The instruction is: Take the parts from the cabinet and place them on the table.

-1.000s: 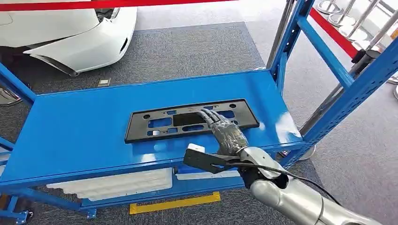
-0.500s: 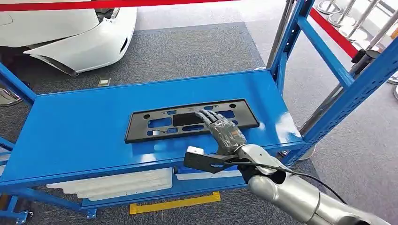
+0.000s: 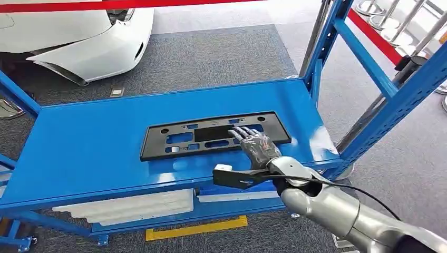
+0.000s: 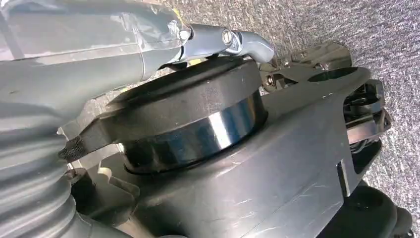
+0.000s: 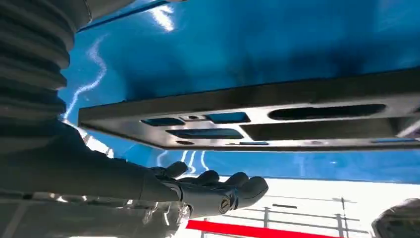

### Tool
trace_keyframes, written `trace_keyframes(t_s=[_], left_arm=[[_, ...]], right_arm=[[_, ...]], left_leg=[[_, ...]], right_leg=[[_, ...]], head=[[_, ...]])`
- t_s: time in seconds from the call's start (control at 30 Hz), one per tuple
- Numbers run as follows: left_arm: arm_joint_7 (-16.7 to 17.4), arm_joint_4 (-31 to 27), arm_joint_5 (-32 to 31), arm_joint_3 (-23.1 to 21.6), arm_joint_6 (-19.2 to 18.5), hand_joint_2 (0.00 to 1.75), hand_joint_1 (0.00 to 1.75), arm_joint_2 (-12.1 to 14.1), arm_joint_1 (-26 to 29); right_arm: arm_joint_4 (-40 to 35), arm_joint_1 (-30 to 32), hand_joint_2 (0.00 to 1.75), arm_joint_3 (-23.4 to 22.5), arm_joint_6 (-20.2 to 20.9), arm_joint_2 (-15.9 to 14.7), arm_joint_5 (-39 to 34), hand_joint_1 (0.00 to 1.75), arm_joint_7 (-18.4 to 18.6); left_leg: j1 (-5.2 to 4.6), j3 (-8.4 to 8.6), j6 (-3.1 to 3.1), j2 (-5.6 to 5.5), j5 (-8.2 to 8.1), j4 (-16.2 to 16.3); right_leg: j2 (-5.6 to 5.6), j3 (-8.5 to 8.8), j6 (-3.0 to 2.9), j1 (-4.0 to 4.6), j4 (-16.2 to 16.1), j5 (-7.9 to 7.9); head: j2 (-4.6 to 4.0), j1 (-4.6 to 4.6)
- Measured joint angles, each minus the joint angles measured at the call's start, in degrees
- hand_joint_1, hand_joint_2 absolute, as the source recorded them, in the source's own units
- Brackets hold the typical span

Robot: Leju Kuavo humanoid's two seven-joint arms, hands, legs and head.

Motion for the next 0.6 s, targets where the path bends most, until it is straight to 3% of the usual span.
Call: trace_keyframes(t_s=[0.6], left_arm=[[0.2, 0.0, 0.6, 0.0, 0.3, 1.75, 0.0, 0.0, 0.0]], right_arm=[[7.2, -4.3, 1.75, 4.4, 1.0, -4.0, 2.4, 0.0, 3.7]], left_leg=[[0.0, 0.0, 0.0, 0.0, 0.0, 0.0]], right_leg=[[0.0, -0.01, 0.01, 0.0, 0.0, 0.0]], head=[[0.0, 0.02]])
